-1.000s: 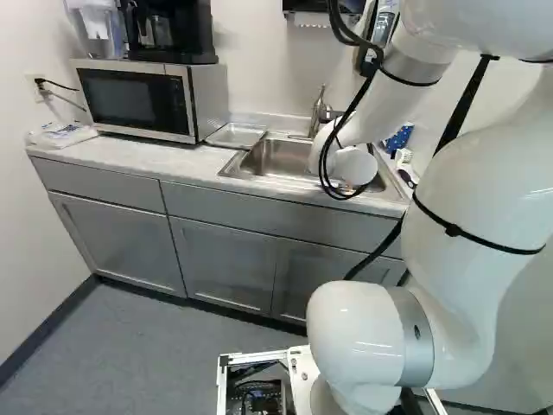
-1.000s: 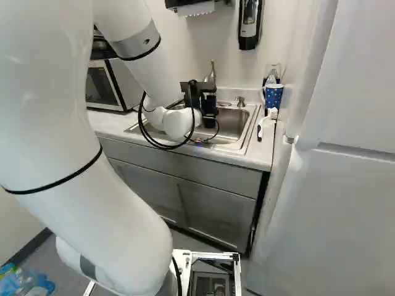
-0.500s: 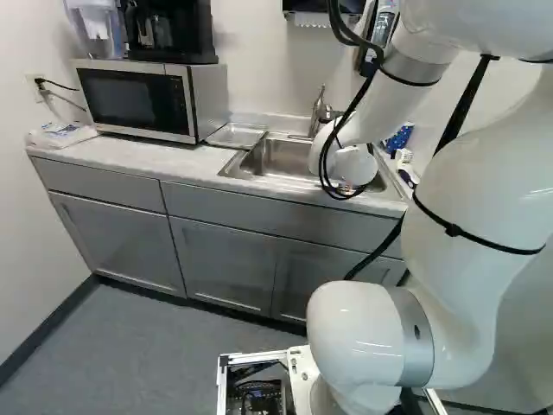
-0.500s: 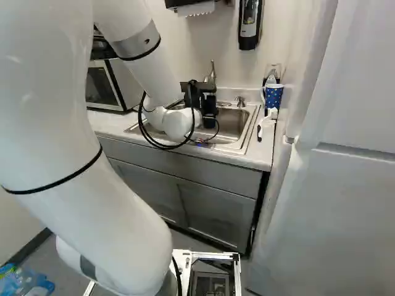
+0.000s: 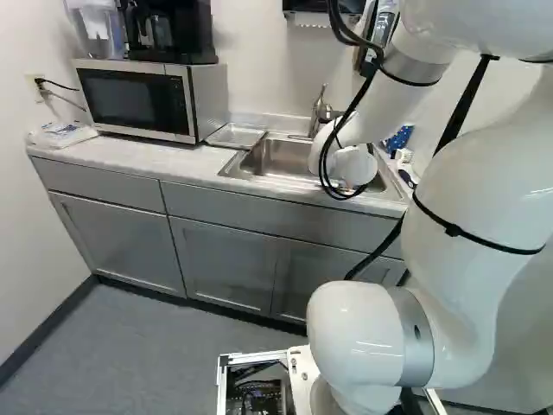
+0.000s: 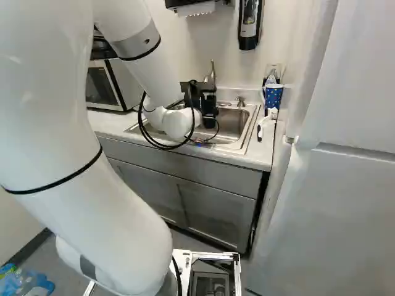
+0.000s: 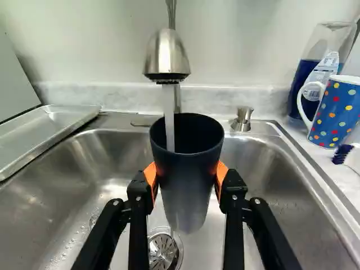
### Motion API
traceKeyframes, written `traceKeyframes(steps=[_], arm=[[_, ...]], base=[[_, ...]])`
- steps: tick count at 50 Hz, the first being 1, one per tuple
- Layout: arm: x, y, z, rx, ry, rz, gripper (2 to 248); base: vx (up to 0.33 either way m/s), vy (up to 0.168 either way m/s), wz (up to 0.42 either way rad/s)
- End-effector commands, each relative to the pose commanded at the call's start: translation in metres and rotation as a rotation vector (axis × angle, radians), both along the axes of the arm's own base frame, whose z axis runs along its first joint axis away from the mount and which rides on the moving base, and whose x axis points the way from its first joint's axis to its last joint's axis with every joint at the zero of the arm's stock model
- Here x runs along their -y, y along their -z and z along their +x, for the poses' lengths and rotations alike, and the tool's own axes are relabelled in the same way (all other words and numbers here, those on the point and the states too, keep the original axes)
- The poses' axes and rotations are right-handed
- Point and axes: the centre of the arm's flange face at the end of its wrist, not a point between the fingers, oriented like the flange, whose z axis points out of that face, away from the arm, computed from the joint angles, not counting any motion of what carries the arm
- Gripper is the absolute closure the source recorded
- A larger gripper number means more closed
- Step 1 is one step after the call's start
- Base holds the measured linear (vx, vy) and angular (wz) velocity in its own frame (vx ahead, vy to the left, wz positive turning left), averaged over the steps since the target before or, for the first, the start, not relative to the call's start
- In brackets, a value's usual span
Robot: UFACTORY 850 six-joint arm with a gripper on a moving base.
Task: Rinse the cup and place it in the tray
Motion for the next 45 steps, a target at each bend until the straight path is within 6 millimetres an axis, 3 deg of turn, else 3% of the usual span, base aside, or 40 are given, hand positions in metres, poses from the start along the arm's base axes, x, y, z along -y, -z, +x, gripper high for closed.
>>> traceKeyframes(steps=[45], arm=[[0.0000,0.0000,0.0000,0.000,0.000,0.000,130]], base=[[0.000,0.000,0.000]])
